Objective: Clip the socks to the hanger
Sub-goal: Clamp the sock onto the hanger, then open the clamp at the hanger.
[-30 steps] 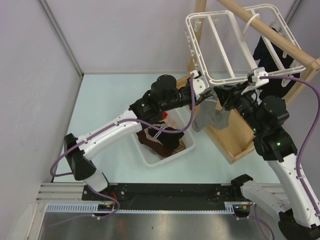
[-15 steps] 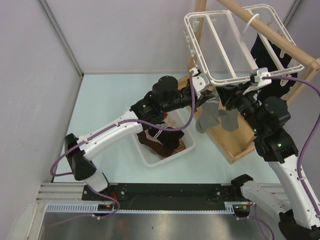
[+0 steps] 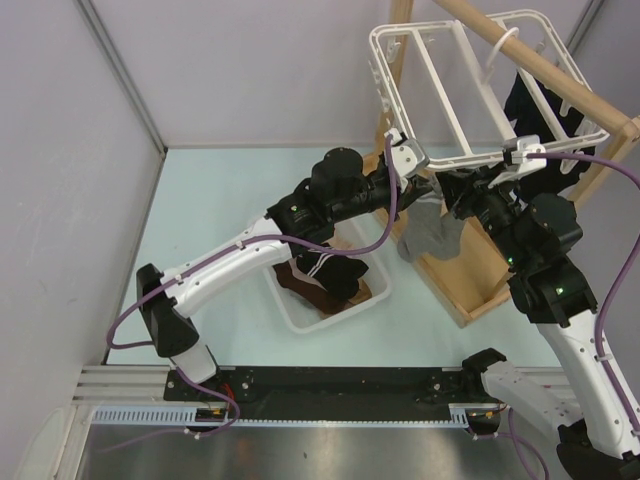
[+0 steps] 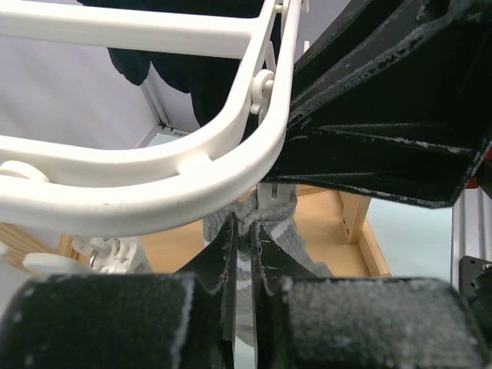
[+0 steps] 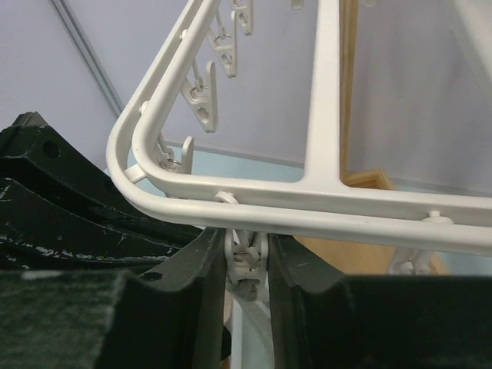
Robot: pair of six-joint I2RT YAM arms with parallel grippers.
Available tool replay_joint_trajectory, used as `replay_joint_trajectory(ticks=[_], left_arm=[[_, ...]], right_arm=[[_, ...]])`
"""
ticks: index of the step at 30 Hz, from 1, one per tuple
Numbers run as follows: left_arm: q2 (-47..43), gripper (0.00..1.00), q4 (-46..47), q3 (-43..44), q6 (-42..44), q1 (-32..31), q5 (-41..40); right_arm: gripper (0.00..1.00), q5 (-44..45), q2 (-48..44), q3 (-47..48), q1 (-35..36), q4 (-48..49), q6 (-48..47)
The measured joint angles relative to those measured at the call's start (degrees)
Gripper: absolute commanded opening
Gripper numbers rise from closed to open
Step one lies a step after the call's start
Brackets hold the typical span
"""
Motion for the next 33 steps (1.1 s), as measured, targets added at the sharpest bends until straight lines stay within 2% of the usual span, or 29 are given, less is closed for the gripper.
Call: replay_joint_trajectory(ticks=[3, 6, 9, 11, 12, 14, 15, 17, 18, 21, 25, 29, 33], left_arm=[[0.1, 0.03, 0.2, 0.2, -0.3, -0.1, 0.0], [0.1, 0.06, 0.5, 0.3, -0.5, -0.4, -0.1], [0.2, 0.16, 0.6, 0.3, -0.5, -0.4, -0.1], [0.2, 0.27, 0.7, 0.3, -0.5, -0.5, -0.1], [0.2, 0.39, 0.7, 0.3, -0.4, -0.5, 0.0], [0.2, 0.52, 0.7, 0.3, -0.5, -0.5, -0.2], [0.2, 0.65, 0.7, 0.3, -0.5, -0.5, -0.3], [0.2, 0.72, 1.4, -0.2, -0.4, -0.5, -1.1], [0.0, 0.79, 2.1, -0.8, -0.5, -0.5, -1.4], [-1.6, 0.89, 4.8, -4.8, -0.2, -0.6, -1.8], [-5.8, 0.94, 8.4, -12.5, 0.7, -0.6, -1.9], [-12.2, 0.95, 13.5, -22.3, 1.7, -0.4, -1.9], [-16.3, 0.94, 18.3, -27.5, 2.1, 0.8, -1.9]], right_arm=[[0.55, -0.8, 0.0, 0.0, 0.2, -0.1, 0.6], [0.59, -1.6, 0.0, 0.0, 0.4, -0.3, 0.9], [0.63, -1.1, 0.0, 0.0, 0.3, -0.3, 1.0], [0.66, -0.9, -0.2, 0.0, 0.3, -0.4, 1.2], [0.69, -0.7, -0.2, 0.0, 0.3, -0.4, 1.3], [0.71, -0.5, -0.4, 0.0, 0.3, -0.4, 1.5], [0.72, -0.3, -0.5, 0.0, 0.3, -0.4, 1.6], [0.73, 0.0, -0.9, 0.0, 0.3, -0.4, 1.8], [0.73, 0.0, -1.0, 0.0, 0.3, -0.4, 1.9], [0.74, -0.1, -1.4, 0.0, 0.5, -0.7, 2.0], [0.75, 1.4, -1.5, 0.0, 0.5, -0.8, 2.3], [0.75, 3.4, -1.3, 0.0, 0.4, -1.4, 2.9], [0.75, 4.5, -1.3, 0.0, 0.1, -2.2, 3.5]])
